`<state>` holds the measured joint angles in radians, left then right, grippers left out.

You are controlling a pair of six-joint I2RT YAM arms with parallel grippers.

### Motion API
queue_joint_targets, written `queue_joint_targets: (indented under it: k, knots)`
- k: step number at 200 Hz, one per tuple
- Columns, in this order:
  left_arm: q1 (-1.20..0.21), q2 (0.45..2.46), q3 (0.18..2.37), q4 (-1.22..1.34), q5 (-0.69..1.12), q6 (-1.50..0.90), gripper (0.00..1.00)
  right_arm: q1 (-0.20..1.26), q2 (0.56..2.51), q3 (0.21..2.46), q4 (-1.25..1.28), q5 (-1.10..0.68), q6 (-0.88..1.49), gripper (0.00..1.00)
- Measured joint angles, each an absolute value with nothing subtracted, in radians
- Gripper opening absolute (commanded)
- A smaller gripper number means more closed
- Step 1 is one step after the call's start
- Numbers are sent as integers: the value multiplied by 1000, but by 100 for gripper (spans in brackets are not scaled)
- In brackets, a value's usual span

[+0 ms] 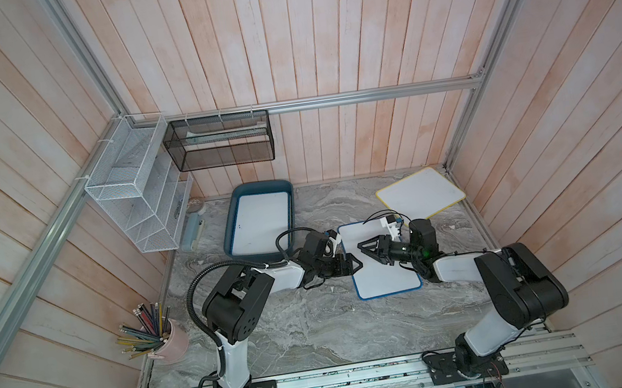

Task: Put the whiteboard into the storage box
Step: Pick up the whiteboard at the center of the board.

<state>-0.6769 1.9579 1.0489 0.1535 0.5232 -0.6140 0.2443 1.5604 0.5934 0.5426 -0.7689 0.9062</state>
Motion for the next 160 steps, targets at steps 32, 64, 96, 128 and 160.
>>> queue_joint_targets:
  k: [32, 64, 96, 128, 160]
  knots:
    - [-677, 1958, 1049, 152, 521, -614, 89, 102, 1476, 646, 209, -611, 719, 43]
    - [-677, 1958, 1062, 123, 517, -614, 89, -42, 1465, 663, -57, -478, 569, 44]
    - [-677, 1958, 1072, 100, 516, -615, 89, -47, 1526, 720, -249, -401, 448, 44]
    - [-679, 1958, 1078, 86, 516, -617, 89, -47, 1565, 752, -300, -405, 388, 44]
    - [-679, 1960, 1084, 83, 519, -625, 89, -46, 1592, 757, -273, -486, 369, 44]
